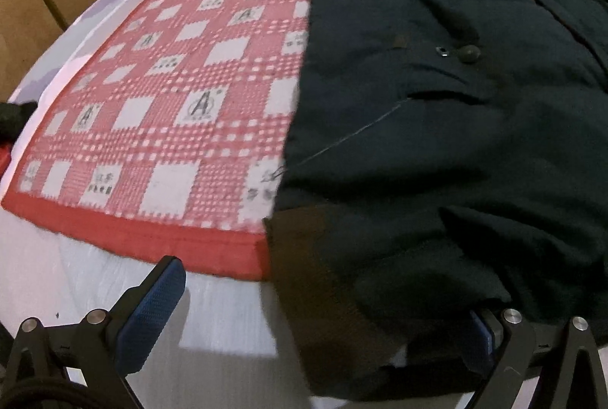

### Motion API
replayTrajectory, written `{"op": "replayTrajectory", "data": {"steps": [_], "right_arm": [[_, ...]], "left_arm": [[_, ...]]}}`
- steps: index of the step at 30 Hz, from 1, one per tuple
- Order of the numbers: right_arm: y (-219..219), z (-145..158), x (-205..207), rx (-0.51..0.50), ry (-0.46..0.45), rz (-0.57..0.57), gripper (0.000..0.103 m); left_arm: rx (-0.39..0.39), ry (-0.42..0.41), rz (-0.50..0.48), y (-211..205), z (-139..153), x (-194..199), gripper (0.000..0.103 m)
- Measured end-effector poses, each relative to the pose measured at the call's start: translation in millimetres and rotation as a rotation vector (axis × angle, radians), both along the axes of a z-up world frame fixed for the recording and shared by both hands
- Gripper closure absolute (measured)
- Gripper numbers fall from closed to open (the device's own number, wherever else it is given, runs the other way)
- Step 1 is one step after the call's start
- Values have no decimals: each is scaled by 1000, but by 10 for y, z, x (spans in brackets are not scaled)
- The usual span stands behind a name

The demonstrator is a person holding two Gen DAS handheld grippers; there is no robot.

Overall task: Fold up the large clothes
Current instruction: 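Grasp the coat side edge with both tools and lift it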

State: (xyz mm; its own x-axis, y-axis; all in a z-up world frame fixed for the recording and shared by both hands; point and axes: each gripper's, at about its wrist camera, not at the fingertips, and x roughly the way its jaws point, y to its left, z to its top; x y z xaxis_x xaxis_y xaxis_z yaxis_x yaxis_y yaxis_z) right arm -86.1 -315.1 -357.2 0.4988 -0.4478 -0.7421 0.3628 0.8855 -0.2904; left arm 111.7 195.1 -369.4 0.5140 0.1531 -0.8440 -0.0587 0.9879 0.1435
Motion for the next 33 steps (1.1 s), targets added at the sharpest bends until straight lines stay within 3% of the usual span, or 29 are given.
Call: {"op": "replayTrajectory", "data": {"steps": [3,5,10,12,14,15,16,17,18,21,33], "right_arm": [[-203,85,-31,63,-61,-79,18],[-174,60,-11,64,-37,-63,19],[-44,-51,118,108,10,15,59],[-32,-106,186,135,25,29,61],[-53,-165,262,176,40,27,66],[-77,-178,281,195,37,26,74],[-108,-185,301,220,34,25,86],[-137,-179,314,242,31,23,87],[-172,-160,310,249,26,12,88],[-295,-98,219,284,-1,-34,90],[-204,522,1,266,-89,44,91]], "left_arm": [[28,-31,-21,25,3,-112,0],[51,-44,-21,31,-10,-122,2],[-23,4,-46,15,-85,59,36],[-34,20,-107,-82,-101,137,47],[-41,29,-118,-85,-104,179,50],[-55,29,-116,-50,-95,184,55],[-58,30,-104,-5,-82,180,66],[-58,28,-91,65,-61,163,72],[-64,29,-71,135,-41,138,84],[-125,-3,-65,250,114,59,85],[-104,-83,-166,208,749,-178,87]]}}
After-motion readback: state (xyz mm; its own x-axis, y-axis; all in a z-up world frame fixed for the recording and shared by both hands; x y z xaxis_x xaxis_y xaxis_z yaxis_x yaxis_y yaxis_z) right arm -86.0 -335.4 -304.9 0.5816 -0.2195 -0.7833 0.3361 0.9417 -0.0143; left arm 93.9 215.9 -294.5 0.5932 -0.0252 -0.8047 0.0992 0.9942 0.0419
